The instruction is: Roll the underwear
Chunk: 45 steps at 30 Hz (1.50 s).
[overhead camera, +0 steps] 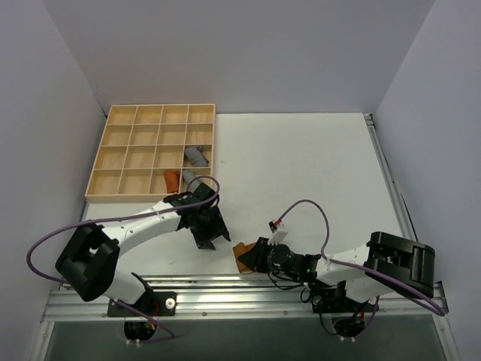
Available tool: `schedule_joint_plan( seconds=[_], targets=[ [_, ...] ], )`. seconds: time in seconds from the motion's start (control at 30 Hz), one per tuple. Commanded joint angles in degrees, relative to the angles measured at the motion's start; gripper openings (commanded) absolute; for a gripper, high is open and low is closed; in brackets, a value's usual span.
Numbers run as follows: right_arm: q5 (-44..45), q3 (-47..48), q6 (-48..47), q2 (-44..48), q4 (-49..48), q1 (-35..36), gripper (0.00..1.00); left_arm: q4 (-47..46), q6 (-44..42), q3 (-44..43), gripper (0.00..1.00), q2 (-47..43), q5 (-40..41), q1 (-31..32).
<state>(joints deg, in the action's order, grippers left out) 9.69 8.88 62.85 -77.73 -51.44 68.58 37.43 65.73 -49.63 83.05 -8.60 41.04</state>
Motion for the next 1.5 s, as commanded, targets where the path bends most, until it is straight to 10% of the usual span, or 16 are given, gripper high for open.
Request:
schedule_joint_plan(
  seconds=[0.0,0.77,1.0,1.13,1.47],
  targets=[
    [-1.60,-3.52,-0.45,-2.77,6.98,-0.72,0.00,-8.15,-0.34,-0.74,0.67,-0.43,-1.76,2.90],
    [-3.89,-2.21,-1.76,-7.87,1.95,-0.99,0.00,-4.57,0.53,-4.34,0.67,10.55,1.48,11.26],
    [-4.95,-0.63,-3.96,-7.17,5.02,-0.81,0.02,-2.20,0.71,-6.35,0.44,14.24,2.80,11.26],
    [-4.42,5.32,-6.33,-4.28,17.75,-0.38,0.27,0.88,0.27,-7.68,0.17,14.60,4.29,11.17],
    [9.64,23.79,-13.01,8.91,54.40,4.19,0.47,11.42,-0.43,-12.59,0.02,16.61,8.07,10.38]
  ],
)
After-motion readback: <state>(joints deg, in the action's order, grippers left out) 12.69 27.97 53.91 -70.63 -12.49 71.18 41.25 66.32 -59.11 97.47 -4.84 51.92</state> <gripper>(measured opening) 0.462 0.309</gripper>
